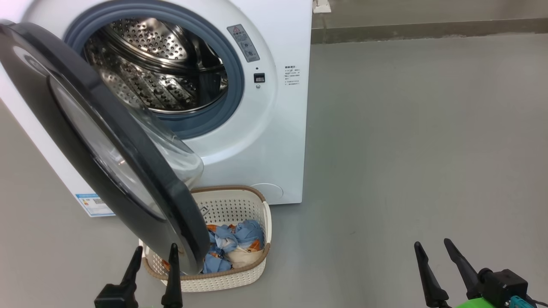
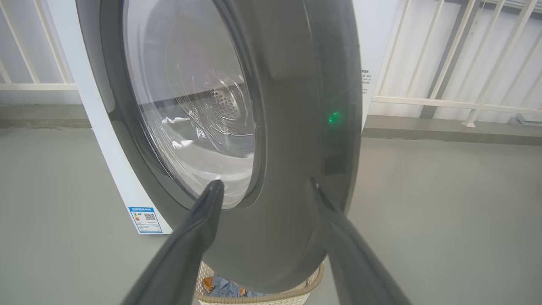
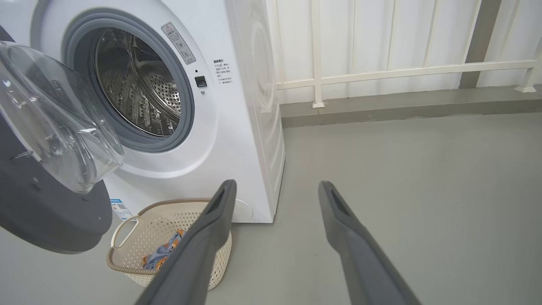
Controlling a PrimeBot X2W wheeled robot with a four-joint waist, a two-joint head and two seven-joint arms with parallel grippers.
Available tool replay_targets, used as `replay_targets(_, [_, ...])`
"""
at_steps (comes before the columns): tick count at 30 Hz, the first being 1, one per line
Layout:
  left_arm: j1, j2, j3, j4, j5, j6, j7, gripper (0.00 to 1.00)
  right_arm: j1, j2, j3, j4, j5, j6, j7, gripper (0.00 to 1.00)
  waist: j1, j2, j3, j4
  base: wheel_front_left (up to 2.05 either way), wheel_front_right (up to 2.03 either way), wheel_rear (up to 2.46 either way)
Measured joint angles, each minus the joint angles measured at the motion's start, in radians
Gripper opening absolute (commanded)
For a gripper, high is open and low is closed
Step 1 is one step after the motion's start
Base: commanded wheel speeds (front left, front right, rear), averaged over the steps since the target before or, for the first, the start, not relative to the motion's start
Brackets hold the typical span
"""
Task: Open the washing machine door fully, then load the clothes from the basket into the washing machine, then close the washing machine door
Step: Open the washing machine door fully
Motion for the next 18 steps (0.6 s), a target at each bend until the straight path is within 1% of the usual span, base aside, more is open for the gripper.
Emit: replay_targets(18, [0.0,0.0,-0.003,0.001,0.0,0.0,0.0,1.0,0.0,0.005,-0.007,0.013,0.006,0.0,0.0,1.0,0.0,0.0,-0.004,0.003,0.0,0.0,0.0])
